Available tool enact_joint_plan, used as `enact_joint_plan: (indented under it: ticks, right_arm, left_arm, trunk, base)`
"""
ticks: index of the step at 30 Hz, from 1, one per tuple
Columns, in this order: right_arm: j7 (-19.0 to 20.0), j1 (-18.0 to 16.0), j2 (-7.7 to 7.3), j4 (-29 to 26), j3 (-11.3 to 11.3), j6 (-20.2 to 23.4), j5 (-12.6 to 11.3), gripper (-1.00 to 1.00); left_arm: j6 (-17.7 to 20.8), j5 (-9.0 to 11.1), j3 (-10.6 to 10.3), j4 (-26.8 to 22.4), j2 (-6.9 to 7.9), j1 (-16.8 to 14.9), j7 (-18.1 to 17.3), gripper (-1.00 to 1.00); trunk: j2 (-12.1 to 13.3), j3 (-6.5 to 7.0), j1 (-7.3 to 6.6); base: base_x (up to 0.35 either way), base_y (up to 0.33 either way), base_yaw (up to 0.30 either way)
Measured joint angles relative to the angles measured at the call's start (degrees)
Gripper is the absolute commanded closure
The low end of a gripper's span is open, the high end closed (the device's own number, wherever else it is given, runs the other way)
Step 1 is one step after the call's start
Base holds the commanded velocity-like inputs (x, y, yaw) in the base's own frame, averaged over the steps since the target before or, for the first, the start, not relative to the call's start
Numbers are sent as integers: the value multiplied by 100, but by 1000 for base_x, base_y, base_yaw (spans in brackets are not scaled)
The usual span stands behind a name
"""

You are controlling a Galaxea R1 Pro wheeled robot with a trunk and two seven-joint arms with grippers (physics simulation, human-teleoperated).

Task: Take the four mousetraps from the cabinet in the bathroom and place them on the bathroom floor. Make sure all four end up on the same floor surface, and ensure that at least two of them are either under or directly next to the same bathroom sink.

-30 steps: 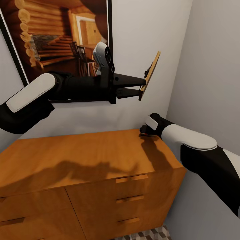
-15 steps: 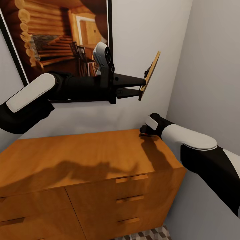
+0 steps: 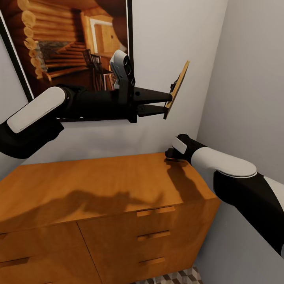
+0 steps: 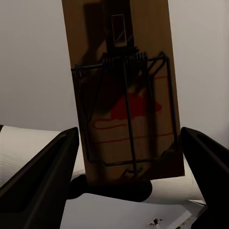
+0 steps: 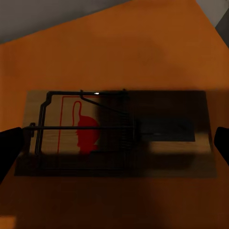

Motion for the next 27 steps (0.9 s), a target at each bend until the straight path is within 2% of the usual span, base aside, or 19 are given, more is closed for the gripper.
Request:
enact_joint_plan:
  ticks: [27]
  right_arm:
    - [1,3,1,-1,-12,-1,-8,-100]
  left_arm:
    - [3,0,-6,0,0,0,0,100]
  trunk:
    - [0,0,0]
  base:
    - [0,0,0]
